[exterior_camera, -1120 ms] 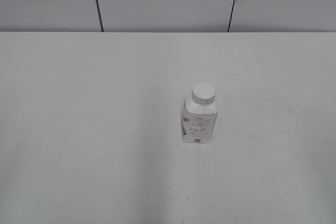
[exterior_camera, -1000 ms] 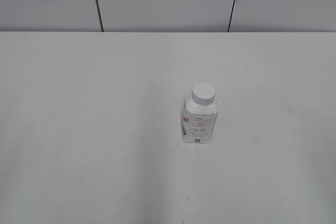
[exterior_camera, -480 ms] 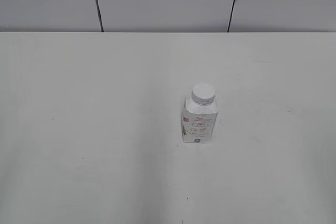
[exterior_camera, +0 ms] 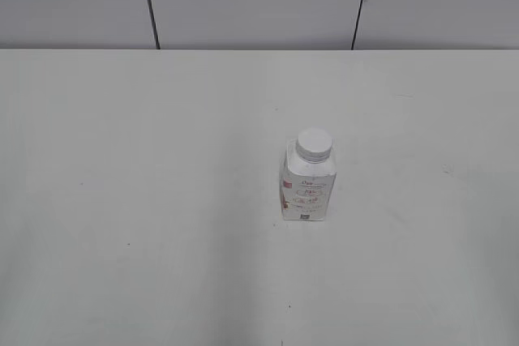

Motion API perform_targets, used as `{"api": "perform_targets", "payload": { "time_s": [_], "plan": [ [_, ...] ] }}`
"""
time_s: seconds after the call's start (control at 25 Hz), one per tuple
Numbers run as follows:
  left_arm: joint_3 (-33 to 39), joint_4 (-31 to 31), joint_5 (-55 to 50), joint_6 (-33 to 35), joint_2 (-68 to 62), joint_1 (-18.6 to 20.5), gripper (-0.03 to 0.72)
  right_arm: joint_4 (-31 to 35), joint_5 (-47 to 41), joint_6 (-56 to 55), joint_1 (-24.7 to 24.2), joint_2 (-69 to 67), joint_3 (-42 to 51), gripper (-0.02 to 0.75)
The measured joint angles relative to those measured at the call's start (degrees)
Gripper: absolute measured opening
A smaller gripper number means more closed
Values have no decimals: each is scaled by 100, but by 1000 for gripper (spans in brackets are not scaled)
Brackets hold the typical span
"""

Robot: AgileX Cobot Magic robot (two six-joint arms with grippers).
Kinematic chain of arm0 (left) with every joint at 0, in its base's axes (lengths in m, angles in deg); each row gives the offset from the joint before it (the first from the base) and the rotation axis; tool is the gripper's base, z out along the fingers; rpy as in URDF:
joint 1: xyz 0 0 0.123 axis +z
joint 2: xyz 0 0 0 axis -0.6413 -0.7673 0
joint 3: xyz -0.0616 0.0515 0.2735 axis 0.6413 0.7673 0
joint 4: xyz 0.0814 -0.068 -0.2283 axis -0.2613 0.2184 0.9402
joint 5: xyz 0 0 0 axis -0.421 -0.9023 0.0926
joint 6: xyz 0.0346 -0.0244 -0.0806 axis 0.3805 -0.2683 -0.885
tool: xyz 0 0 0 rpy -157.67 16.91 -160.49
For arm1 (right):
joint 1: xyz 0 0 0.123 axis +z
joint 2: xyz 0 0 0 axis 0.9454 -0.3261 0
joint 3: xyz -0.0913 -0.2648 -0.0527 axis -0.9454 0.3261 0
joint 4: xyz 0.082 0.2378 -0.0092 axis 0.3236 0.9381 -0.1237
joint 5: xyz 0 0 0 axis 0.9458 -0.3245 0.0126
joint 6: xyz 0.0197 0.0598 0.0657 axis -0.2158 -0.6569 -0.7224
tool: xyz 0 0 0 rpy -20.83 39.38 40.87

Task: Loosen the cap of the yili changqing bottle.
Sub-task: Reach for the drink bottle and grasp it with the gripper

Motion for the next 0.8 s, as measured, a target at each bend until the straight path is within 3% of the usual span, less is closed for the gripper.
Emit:
{"api": "perform_targets", "payload": {
  "time_s": [0.64,0.8],
  "plan": [
    [0,-44,12,0,0,0,501,0,0,0,0,0,0,587],
    [-110,-44,501,0,0,0,501,0,0,0,0,0,0,587]
  ]
}}
